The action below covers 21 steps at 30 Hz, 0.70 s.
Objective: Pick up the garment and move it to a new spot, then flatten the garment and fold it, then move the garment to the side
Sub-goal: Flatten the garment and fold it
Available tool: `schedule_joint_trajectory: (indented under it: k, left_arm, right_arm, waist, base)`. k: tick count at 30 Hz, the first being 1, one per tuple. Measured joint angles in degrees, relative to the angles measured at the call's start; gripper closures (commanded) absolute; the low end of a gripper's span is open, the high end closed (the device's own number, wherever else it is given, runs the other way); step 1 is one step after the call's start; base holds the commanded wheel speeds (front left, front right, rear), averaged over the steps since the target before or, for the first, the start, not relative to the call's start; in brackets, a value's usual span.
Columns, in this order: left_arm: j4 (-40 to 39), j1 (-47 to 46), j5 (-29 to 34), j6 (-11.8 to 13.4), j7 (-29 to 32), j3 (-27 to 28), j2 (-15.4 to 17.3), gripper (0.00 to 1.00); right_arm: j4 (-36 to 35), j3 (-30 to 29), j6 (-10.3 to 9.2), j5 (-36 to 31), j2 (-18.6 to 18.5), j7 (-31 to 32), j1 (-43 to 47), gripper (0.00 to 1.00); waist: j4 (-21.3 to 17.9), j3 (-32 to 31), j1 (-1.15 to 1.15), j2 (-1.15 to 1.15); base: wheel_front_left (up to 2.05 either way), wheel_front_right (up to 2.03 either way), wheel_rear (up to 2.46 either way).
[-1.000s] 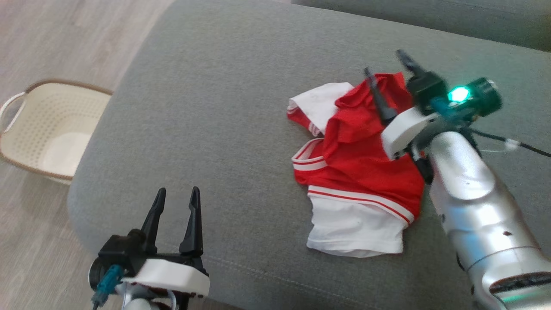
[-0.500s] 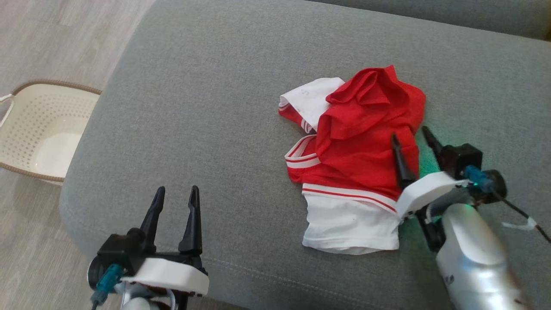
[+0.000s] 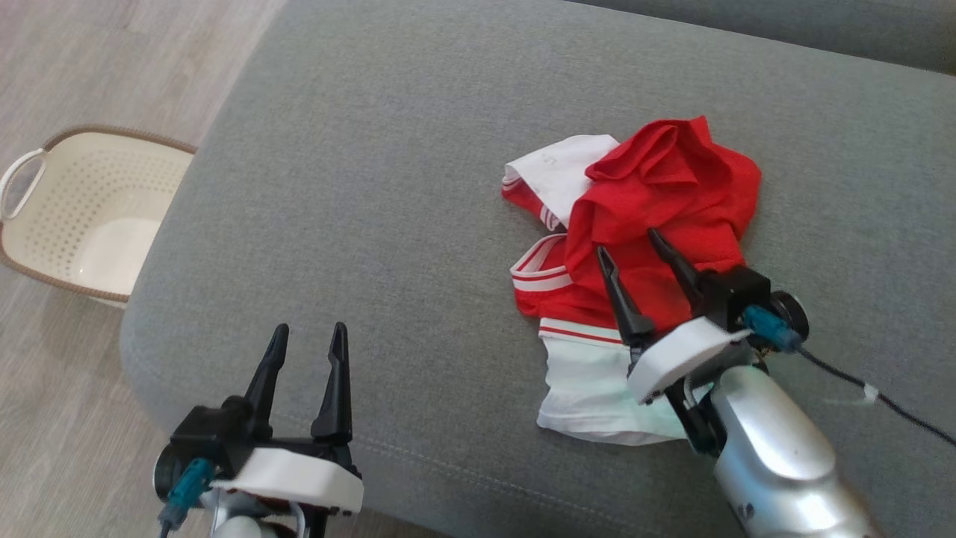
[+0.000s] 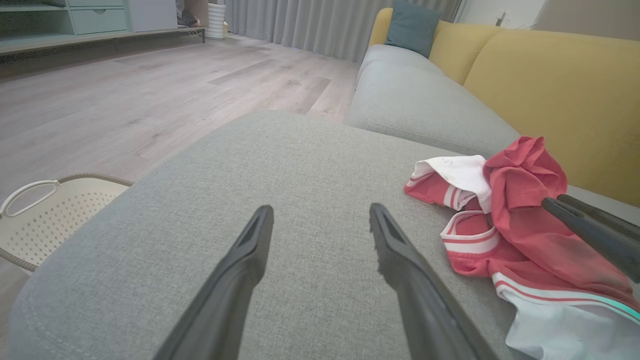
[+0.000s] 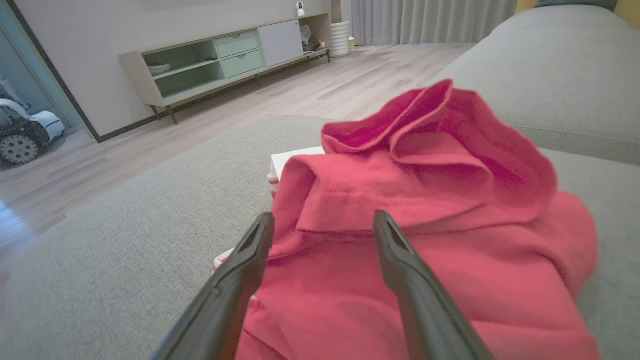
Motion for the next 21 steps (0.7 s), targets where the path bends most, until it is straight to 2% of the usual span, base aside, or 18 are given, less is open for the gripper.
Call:
schedule_joint_trajectory:
  k: [8, 13, 14, 15, 18, 20, 21]
  left_arm:
    - [0.24, -0.02, 0.0, 0.01, 0.0, -0.31, -0.01, 0.0]
    - [0.25, 0.02, 0.0, 0.01, 0.0, -0.4, -0.01, 0.0]
    - [0.25, 0.04, 0.0, 0.01, 0.0, -0.4, -0.02, 0.0]
    - [0.25, 0.07, 0.0, 0.01, 0.0, -0.37, -0.01, 0.0]
    - [0.24, 0.07, 0.0, 0.03, 0.0, -0.29, -0.02, 0.0]
    - [0.23, 0.08, 0.0, 0.04, 0.0, -0.25, -0.02, 0.0]
    - [0.21, 0.08, -0.01, 0.07, 0.0, -0.22, -0.02, 0.0]
  right_arm:
    - [6.66, -0.2, 0.0, -3.09, -0.02, 0.55, -5.41, 0.0]
    - [11.9, -2.48, 0.0, -8.21, -0.03, 0.67, -7.6, 0.0]
    - [12.71, -3.41, 0.0, -9.49, -0.03, 0.73, -7.95, 0.16]
    - [13.4, -4.09, 0.0, -10.91, -0.03, 0.93, -8.29, 0.49]
    - [14.51, -6.14, 0.0, -12.91, -0.04, 0.97, -9.16, 0.69]
    - [14.99, -7.02, 0.0, -13.86, -0.02, 0.97, -9.57, 0.92]
    - [15.18, -7.34, 0.0, -14.52, -0.03, 0.97, -9.84, 1.0]
  waist:
    - [2.25, -0.21, 0.0, 0.0]
    - [3.29, -0.53, 0.0, 0.0]
    - [3.4, -0.55, 0.0, 0.0]
    - [3.43, -0.53, 0.0, 0.0]
    - [3.28, -0.4, 0.0, 0.0]
    - [2.96, -0.3, 0.0, 0.0]
    - [2.74, -0.28, 0.0, 0.0]
  base:
    - [0.0, 0.0, 0.0]
    - [0.0, 0.0, 0.0]
    - [0.0, 0.0, 0.0]
    - [0.0, 0.0, 0.0]
    - [0.0, 0.0, 0.0]
    - [0.0, 0.0, 0.0]
    - [0.0, 0.0, 0.0]
